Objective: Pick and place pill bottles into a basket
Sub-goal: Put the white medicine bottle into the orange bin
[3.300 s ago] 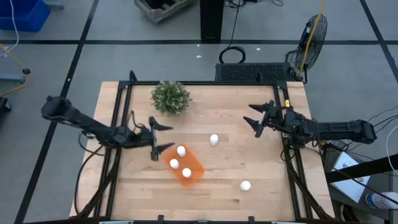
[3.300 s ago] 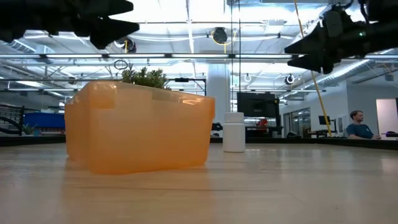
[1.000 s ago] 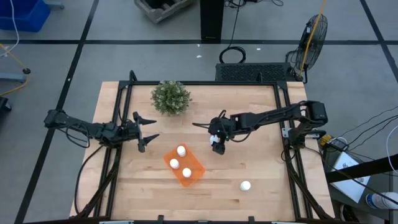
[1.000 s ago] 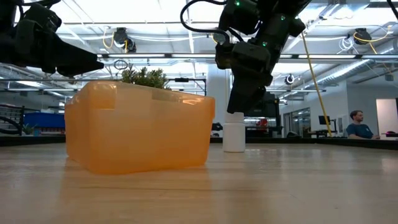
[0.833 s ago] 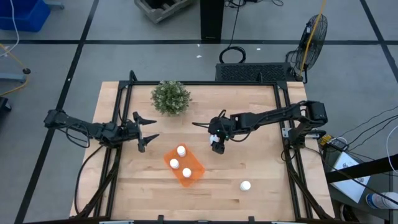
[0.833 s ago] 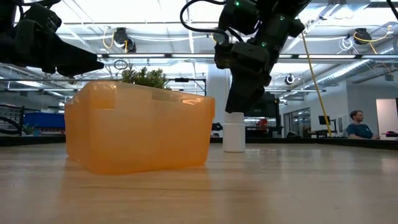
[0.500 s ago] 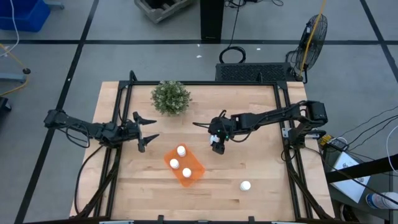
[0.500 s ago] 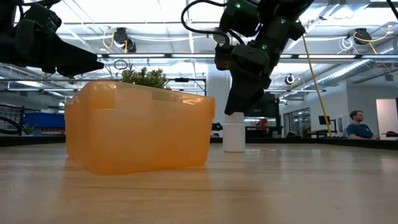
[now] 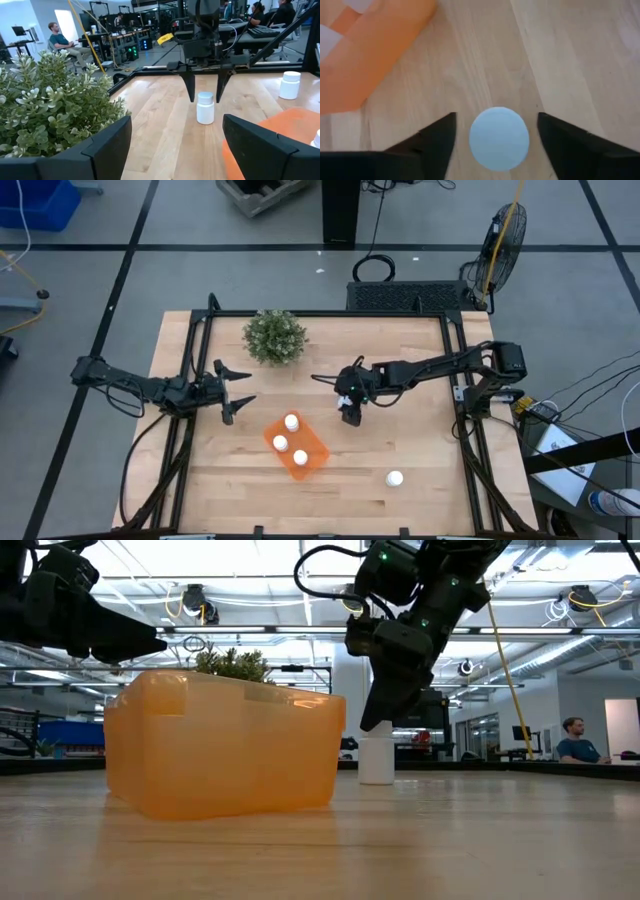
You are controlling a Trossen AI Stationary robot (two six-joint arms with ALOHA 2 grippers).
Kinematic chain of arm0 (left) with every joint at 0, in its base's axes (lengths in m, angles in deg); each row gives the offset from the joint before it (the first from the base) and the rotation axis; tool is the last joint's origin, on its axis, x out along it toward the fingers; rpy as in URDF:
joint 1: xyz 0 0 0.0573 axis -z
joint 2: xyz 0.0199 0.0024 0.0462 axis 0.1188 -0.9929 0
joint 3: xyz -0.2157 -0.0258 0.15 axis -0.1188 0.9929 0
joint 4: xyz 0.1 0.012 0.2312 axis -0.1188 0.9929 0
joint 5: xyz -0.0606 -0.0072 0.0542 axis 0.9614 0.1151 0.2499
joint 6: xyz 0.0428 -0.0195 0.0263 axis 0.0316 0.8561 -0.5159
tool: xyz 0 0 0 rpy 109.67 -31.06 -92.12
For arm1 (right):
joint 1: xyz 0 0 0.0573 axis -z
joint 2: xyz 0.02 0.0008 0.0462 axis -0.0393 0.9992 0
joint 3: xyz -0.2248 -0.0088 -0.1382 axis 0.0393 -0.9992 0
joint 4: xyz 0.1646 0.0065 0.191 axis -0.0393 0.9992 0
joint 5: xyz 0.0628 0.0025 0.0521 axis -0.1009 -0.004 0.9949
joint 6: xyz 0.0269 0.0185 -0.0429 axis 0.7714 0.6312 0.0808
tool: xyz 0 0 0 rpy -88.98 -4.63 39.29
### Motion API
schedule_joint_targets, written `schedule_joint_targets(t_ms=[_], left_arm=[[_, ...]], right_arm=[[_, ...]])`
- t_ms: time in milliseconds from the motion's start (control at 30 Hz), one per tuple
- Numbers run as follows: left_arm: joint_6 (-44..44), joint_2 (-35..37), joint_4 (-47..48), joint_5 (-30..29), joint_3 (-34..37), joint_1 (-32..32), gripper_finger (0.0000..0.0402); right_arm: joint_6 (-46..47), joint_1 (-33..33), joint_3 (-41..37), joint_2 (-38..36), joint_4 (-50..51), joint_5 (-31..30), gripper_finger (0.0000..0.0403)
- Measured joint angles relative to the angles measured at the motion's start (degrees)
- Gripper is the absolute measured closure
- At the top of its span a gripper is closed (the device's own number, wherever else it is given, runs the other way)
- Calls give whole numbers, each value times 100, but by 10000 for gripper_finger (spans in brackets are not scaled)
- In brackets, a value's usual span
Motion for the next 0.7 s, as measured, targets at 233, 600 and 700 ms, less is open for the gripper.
schedule_joint_targets(t_ms=[233, 600, 700], left_arm=[[0, 0, 0, 0, 0, 0, 89], [-2, -2, -2, 0, 0, 0, 80], [-2, 0, -2, 0, 0, 0, 86]], right_arm=[[-529, -11, 13, -17, -339, 60, 352], [-757, -10, -7, -41, -355, 98, 401], [-855, -12, -7, -275, 17, -378, 401]])
